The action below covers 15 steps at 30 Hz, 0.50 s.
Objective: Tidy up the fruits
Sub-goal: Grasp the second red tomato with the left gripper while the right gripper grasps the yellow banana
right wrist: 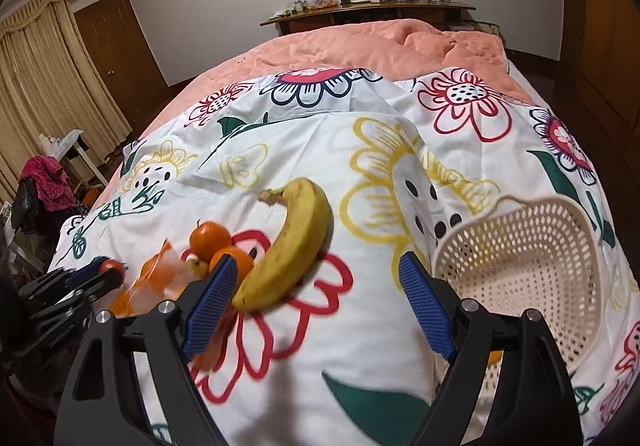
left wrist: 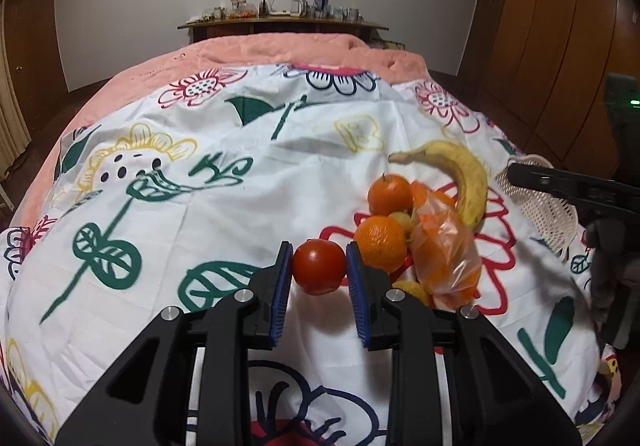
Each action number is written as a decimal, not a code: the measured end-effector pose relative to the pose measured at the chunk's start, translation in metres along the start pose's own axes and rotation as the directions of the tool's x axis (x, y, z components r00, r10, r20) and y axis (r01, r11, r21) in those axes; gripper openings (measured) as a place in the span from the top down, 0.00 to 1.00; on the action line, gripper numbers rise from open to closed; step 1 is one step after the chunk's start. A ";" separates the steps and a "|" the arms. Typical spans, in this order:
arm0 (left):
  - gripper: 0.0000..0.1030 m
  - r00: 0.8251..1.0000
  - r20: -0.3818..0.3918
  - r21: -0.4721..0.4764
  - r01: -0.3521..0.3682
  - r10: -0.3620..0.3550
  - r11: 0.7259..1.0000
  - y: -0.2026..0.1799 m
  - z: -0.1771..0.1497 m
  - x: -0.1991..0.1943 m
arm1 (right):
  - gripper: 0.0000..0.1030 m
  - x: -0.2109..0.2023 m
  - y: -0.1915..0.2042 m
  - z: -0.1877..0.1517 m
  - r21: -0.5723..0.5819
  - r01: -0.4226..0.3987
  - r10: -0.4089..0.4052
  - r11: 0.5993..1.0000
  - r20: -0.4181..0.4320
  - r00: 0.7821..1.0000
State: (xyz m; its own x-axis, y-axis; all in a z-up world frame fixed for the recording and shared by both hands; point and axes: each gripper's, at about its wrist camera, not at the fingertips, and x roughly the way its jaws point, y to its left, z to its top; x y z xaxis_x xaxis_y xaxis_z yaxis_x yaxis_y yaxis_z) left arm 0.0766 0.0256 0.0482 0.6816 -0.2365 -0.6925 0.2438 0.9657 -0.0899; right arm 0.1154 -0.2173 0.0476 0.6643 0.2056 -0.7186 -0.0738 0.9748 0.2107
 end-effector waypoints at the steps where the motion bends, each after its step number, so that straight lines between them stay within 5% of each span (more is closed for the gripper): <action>1: 0.73 1.000 0.005 -0.002 0.001 -0.001 1.000 0.000 0.001 -0.002 | 0.20 0.003 0.000 0.003 0.004 -0.001 0.001 1.000 -0.007 1.000; 15: 0.73 0.999 0.027 -0.031 0.027 -0.026 0.999 0.002 0.004 -0.011 | 0.34 0.071 0.018 0.034 -0.080 0.093 -0.103 0.992 -0.140 0.985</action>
State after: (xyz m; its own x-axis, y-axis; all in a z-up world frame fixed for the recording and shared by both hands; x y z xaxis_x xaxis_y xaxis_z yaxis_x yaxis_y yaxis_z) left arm 0.0723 0.0301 0.0583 0.6932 -0.2646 -0.6704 0.2403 0.9618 -0.1311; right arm 0.1870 -0.1879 0.0228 0.5578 0.1140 -0.8221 -0.0709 0.9935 0.0896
